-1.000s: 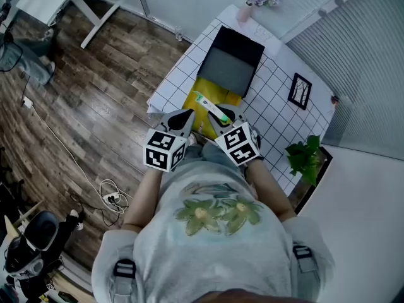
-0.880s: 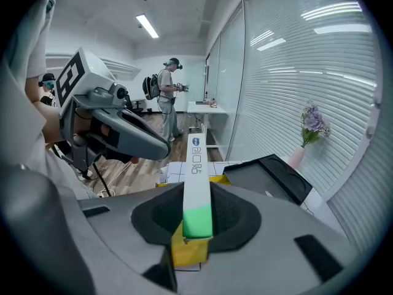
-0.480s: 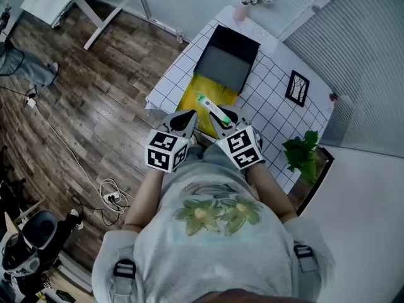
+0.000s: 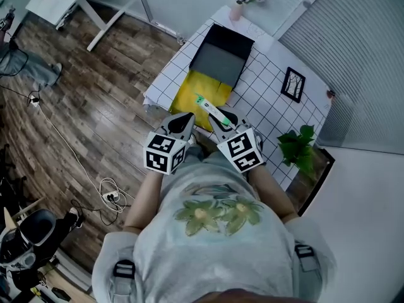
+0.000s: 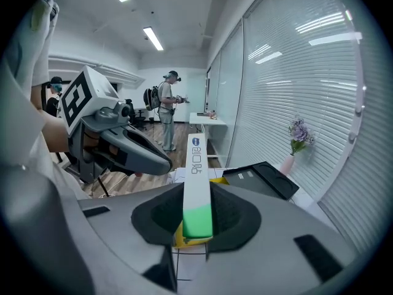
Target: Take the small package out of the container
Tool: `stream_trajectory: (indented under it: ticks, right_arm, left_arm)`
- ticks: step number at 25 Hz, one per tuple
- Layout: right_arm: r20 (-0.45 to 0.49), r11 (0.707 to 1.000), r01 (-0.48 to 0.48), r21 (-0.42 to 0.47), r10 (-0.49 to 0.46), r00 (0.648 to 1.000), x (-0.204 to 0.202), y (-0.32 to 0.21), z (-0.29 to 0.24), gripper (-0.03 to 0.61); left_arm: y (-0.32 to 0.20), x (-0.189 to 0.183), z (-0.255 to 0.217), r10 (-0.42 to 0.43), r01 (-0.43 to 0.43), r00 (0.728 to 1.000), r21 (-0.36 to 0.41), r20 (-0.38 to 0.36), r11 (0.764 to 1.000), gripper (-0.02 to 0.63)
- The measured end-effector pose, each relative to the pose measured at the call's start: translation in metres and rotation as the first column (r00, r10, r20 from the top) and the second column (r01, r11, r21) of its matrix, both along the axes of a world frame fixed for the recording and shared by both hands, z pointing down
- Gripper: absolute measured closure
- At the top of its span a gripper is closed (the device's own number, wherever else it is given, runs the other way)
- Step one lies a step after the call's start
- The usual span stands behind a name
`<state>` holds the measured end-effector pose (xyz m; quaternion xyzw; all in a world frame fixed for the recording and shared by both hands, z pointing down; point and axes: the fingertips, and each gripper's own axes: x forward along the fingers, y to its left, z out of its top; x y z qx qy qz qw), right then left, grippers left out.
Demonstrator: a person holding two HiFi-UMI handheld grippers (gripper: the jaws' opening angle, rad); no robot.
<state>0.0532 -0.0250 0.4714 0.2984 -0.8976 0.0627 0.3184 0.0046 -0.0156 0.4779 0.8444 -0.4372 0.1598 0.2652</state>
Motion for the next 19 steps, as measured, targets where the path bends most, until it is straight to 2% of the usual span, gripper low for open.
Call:
stream_trajectory:
  ticks: [8,19]
  right_arm:
    - [0.039,0.999,0.022,0.039,-0.023,0.999,0.012,0.031,-0.021,0.492]
    - [0.048,0.998,0.055,0.037,-0.056,0.997,0.032,0.077,-0.023,0.492]
  left_arm:
    - [0.033,0.029,-0.017,-0.012,0.012,1.0,0.039,0.015,0.999,0.607]
    - [0.079,0.049,-0.022,-0.054,0.053,0.998,0.031,0.016,0.998,0.607]
